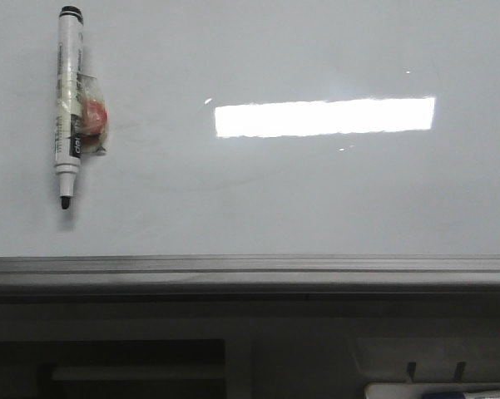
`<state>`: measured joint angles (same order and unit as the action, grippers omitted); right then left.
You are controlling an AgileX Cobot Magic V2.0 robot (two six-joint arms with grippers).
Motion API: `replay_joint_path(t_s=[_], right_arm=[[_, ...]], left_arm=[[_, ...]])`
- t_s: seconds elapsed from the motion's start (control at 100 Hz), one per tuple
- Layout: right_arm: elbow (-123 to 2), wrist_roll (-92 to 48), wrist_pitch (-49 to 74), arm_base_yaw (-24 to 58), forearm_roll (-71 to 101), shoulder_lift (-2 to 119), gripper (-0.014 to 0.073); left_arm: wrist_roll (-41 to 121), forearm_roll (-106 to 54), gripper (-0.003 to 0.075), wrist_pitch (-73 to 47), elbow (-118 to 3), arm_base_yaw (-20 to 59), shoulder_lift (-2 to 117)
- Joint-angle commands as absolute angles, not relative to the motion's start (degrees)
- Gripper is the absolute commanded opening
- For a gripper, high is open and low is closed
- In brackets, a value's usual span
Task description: Write number 3 on whiteboard
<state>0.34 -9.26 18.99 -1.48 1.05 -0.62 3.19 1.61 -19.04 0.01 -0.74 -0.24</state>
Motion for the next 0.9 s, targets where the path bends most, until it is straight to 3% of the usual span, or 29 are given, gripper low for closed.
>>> replay_joint_path(t_s=[0.0, 0.89], right_arm=[[2.14, -9.22, 18.64, -2.00, 0.95, -1.60, -0.0062], [2.14, -9.22, 18.64, -2.00, 0.95, -1.50, -0.0062]], left_arm=[[2.95, 1.60, -0.0020, -15.75, 0.70, -0.73, -1.63], [2.95, 3.70, -0.0021, -15.75, 0.70, -0.61, -1.63]])
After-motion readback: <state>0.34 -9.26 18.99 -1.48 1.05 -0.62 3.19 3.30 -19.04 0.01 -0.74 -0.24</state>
